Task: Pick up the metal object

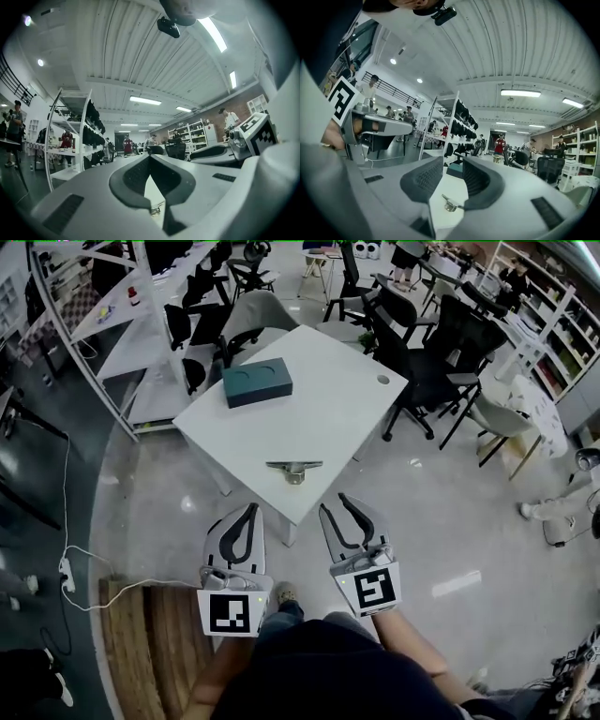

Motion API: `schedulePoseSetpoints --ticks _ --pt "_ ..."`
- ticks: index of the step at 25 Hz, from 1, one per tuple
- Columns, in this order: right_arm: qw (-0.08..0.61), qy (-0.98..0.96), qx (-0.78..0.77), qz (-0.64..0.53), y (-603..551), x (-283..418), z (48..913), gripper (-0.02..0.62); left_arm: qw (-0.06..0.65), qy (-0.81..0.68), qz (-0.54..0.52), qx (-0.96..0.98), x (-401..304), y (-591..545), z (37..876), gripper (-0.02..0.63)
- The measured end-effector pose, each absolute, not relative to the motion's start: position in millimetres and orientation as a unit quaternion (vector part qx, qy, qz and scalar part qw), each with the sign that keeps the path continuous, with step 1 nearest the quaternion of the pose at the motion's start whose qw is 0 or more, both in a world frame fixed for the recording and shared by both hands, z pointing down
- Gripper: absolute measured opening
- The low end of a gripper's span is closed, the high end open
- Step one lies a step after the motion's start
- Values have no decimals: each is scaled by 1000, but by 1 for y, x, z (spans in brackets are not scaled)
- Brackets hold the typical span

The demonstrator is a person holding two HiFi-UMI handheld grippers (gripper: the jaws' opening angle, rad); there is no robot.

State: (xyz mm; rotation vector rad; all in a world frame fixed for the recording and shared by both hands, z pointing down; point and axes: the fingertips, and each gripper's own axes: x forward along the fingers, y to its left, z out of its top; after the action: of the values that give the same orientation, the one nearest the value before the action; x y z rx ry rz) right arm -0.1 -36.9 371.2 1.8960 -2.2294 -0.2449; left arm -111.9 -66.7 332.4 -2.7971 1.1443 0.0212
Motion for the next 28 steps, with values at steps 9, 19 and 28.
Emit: schedulePoseSetpoints --ticks 9,19,28 --pt "215 -751 623 -31 -99 4 446 144 23 358 -18 -933 -98 -119 366 21" --pt "372 -776 509 0 -180 25 559 144 11 398 -42 -916 -84 -181 387 21" --pt "520 -785 330 -55 -217 31 642 144 5 472 -68 -879 -64 -231 394 21"
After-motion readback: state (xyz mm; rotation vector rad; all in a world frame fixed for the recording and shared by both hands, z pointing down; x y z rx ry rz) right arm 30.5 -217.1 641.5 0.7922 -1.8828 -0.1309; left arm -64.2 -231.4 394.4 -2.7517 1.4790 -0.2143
